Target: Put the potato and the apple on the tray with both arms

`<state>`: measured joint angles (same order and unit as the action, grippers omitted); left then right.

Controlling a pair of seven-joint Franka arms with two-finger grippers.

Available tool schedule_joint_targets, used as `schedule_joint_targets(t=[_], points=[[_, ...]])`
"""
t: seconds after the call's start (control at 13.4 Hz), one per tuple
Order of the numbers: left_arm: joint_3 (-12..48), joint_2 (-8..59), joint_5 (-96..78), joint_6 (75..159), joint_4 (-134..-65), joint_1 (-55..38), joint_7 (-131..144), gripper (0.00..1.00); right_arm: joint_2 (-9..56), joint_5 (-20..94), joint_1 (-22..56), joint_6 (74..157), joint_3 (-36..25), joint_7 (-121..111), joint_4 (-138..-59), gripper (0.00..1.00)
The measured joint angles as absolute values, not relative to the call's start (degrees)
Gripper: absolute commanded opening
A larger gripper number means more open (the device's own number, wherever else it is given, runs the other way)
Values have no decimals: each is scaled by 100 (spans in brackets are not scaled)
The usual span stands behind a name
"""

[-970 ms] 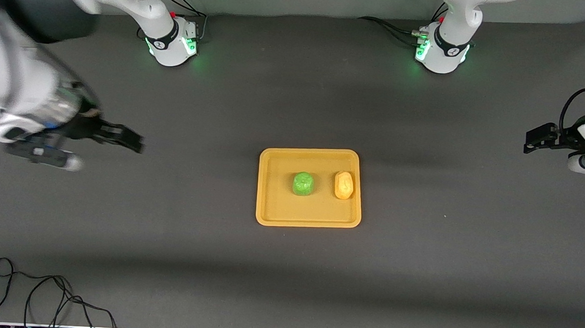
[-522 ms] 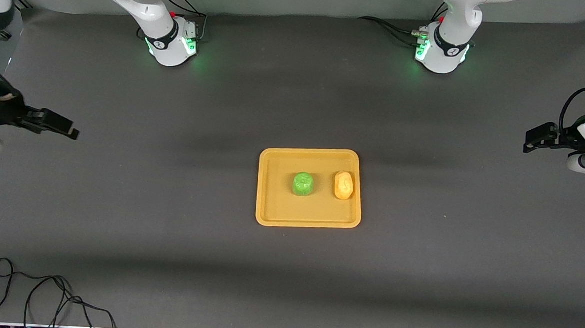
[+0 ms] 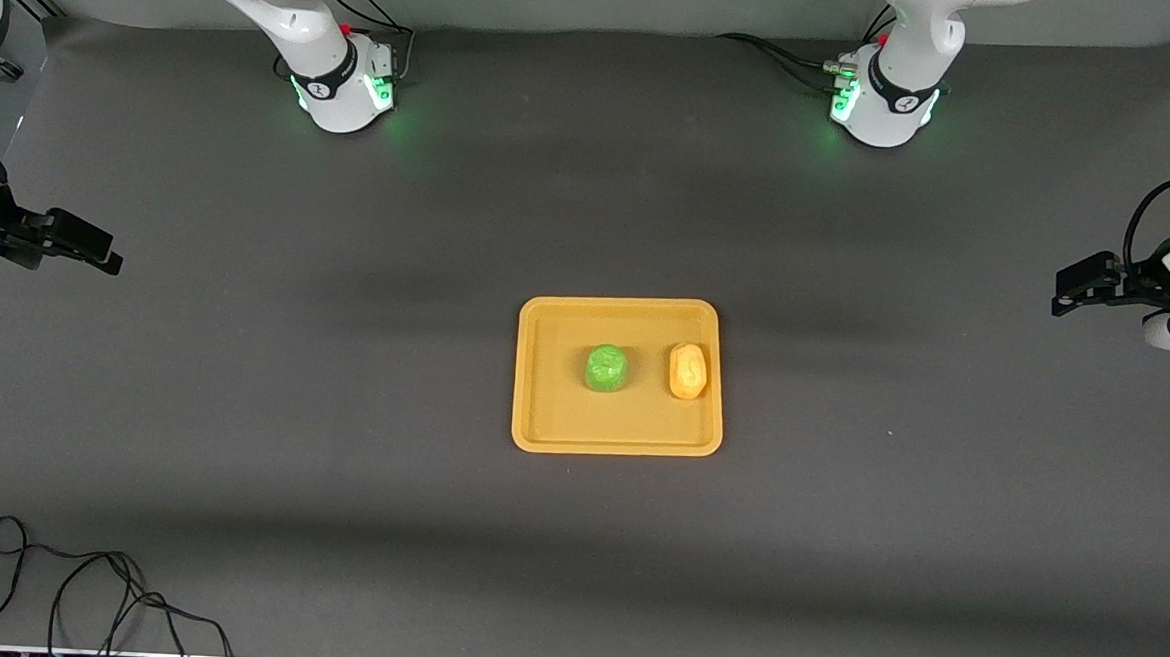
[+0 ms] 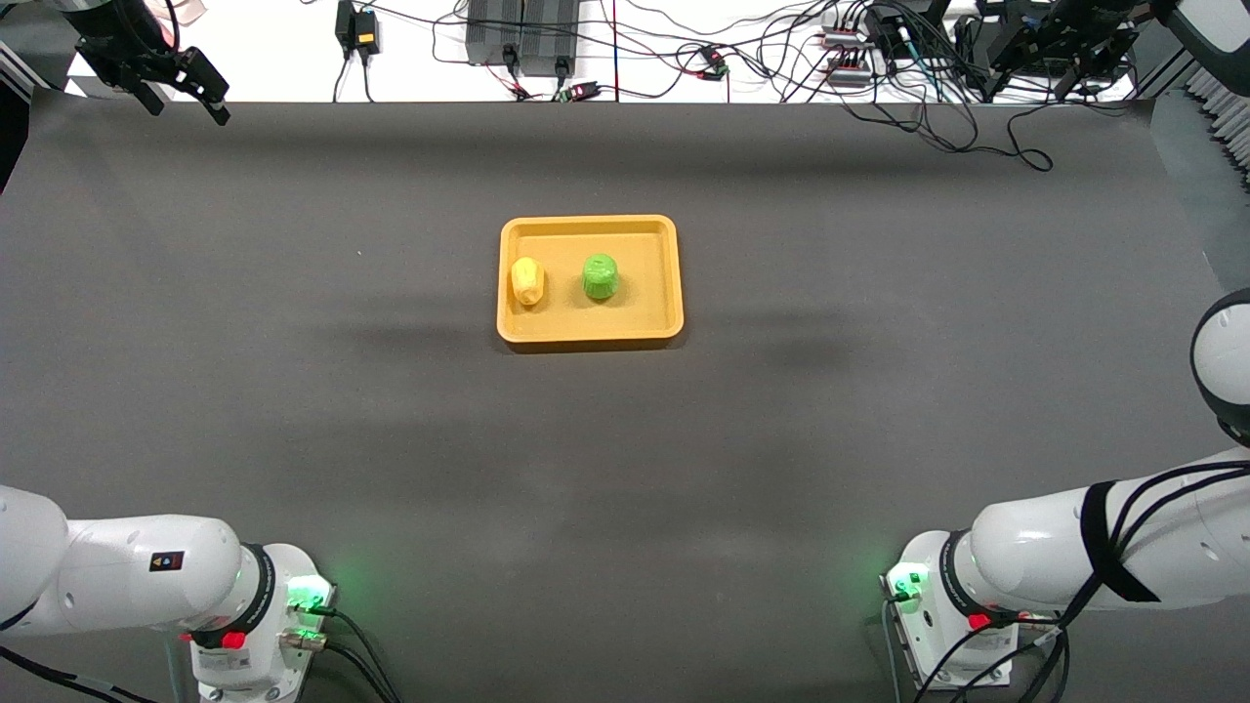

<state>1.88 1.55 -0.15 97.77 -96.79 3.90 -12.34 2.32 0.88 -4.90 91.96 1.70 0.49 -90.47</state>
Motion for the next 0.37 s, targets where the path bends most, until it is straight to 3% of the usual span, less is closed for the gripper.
schedule_joint_targets(t=[0.37], points=[[218,161,-14,9780,-9697,389,-1132,99,226,87,-491,9196,169,28,-9047,100]])
